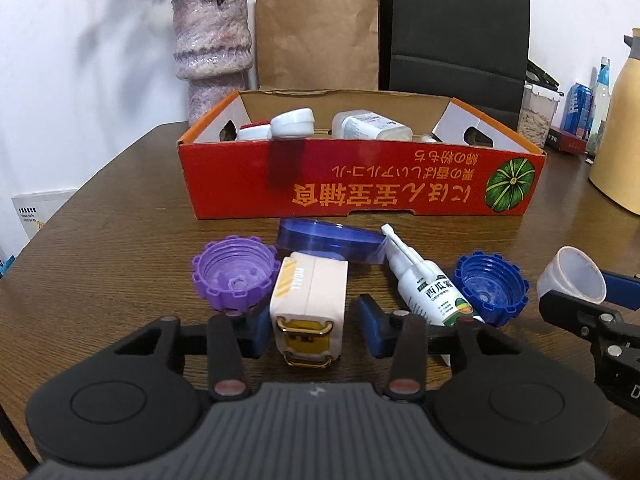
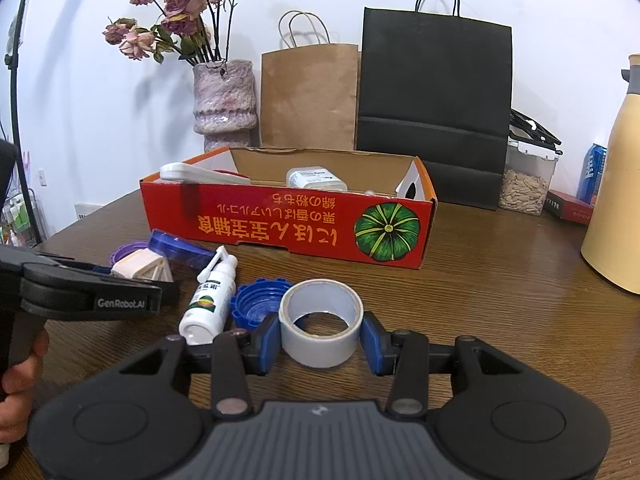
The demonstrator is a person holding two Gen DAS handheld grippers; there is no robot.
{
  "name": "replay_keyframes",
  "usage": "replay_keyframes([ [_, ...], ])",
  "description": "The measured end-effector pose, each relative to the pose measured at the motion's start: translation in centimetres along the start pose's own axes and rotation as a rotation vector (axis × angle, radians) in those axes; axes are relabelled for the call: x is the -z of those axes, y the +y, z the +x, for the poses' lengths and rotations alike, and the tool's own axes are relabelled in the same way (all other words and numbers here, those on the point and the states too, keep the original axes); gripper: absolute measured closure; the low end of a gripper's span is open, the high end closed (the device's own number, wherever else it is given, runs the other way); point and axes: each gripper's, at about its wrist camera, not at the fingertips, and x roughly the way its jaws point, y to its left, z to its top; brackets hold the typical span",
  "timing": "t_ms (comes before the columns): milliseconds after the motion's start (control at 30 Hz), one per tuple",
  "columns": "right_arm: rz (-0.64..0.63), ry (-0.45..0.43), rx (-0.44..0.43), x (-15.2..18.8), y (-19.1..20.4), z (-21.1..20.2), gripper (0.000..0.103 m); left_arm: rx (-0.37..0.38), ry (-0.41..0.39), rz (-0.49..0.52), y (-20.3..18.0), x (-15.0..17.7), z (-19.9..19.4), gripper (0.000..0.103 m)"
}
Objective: Organize rigid objects
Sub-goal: 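Grasp the white tape roll with the right gripper while the left gripper grasps the white charger, then carry the tape roll and charger with both grippers over the red box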
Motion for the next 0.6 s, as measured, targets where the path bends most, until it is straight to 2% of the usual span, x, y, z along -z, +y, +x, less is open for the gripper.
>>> replay_keyframes([
  [67,0.000,0.000,0.000,-0.01,0.00,0.01,0.061,-0.007,0.000,0.007,-0.11,-0.04,0.06,0.059],
  [167,0.000,0.001,-0.001,-0.01,-0.01,0.00,0.061,-0.006,-0.002,0.009,-0.15,-0.03,0.00,0.070],
  [600,0.002,-0.003,-0.001,-0.02,-0.18,-0.04,0.061,-0.017,-0.014,0.013,-0.03,-0.07,-0.44,0.071],
])
